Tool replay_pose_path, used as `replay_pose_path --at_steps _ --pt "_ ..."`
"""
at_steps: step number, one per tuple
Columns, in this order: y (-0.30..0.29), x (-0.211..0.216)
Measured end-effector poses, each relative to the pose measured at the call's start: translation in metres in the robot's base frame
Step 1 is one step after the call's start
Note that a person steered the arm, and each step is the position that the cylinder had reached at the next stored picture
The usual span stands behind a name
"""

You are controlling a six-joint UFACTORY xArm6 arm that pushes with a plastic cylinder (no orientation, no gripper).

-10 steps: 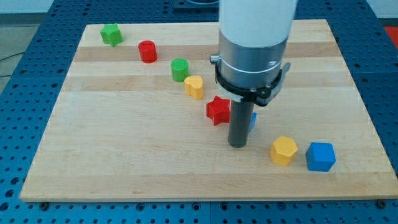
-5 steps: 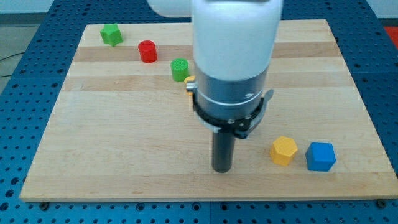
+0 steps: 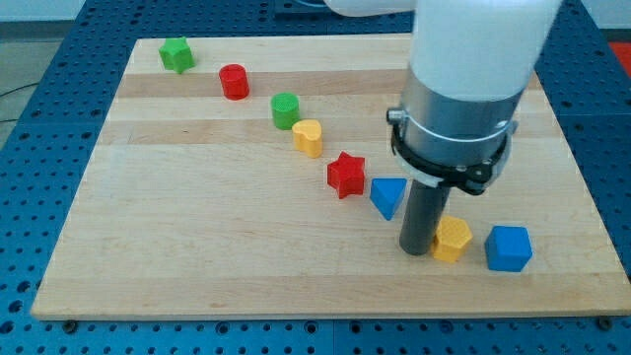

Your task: Slide the yellow hexagon diagonally left to the blue cube

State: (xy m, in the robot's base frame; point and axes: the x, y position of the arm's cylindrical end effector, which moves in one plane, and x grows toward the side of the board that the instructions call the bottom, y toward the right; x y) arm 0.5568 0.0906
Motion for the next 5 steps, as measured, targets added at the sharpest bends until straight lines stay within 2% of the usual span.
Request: replay_pose_path --at_steps 1,2,3,5 --pt "0.006 0.023" --pt "0.021 0.012" --pt "0.012 0.006" --pt "-0.025 0.062"
